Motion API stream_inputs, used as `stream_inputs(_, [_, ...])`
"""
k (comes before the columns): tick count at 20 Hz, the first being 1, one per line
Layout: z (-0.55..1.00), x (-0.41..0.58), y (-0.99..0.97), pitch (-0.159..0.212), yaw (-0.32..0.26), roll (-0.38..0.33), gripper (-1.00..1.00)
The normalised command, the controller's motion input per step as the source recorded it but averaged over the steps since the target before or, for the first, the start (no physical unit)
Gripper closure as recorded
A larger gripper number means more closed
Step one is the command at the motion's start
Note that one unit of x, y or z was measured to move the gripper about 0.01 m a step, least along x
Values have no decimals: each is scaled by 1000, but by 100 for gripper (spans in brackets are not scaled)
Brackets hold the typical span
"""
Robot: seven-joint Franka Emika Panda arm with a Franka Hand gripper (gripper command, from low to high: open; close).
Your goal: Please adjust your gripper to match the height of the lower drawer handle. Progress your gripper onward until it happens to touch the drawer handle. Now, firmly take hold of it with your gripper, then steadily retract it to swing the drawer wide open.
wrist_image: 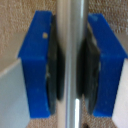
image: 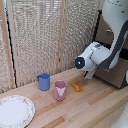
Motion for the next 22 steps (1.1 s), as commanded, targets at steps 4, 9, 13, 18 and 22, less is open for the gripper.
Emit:
stream_inputs(4, [19, 154, 9, 9, 11, -1, -100])
stream_inputs(9, [78, 209, 65, 4, 23, 47, -100])
stream_inputs(13, [471, 224, 44, 0, 0, 189, -100])
stream_inputs(18, [531, 117, 73, -43, -76, 195, -100])
stream_inputs(22, [349, 4, 244, -26, -111, 261, -100])
